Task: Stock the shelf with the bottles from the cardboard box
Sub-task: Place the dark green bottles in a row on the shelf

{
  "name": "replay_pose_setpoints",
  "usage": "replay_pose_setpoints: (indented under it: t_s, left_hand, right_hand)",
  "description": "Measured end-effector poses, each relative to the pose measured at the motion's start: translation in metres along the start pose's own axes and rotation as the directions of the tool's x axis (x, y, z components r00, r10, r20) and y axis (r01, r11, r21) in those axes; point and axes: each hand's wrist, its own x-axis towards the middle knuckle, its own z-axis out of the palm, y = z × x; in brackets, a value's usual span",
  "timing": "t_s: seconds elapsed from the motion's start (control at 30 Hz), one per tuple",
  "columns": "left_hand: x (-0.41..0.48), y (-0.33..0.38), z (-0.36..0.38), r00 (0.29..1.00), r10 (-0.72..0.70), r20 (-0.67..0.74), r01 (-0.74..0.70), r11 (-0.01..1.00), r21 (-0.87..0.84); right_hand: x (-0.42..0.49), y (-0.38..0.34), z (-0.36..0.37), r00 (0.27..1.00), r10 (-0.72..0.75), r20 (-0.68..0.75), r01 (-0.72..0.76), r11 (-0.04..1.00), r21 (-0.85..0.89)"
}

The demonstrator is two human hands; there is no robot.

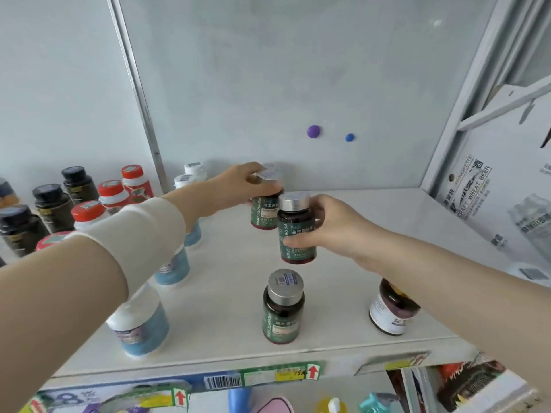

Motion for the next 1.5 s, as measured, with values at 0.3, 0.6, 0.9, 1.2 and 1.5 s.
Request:
replay_pose_setpoints:
  t_s: [0.3, 0.6, 0.9, 1.2, 1.5]
  left_hand:
    - [0.032, -0.021, 0.01, 0.992, -0.106, 0.066, 0.089, 0.972, 0.219]
    - [0.041, -0.028, 0.015, 0.987, -0.099, 0.129, 0.066, 0.969, 0.239]
    - [0.044, -0.029, 0.015, 0.987, -0.089, 0.136, 0.029, 0.92, 0.392]
    - [0.018, 0.004, -0.002, 0.997, -0.062, 0.044, 0.035, 0.888, 0.458]
    - [-0.09, 0.037, -0.017, 0.98, -0.025, -0.195, 0.18, 0.518, 0.836]
  right_hand:
    - [0.033, 0.016, 0.028, 0.999, 0.045, 0.011, -0.038, 0.934, -0.355]
    - [0.036, 0.025, 0.033, 0.993, 0.098, 0.064, -0.066, 0.917, -0.393]
    - [0.032, 0.029, 0.037, 0.995, 0.09, 0.042, -0.064, 0.907, -0.416]
    - [0.004, 0.008, 0.009, 0.998, 0.061, 0.021, -0.053, 0.956, -0.29]
    - [-0.045, -0.04, 0.017, 0.982, -0.181, 0.055, 0.173, 0.742, -0.648]
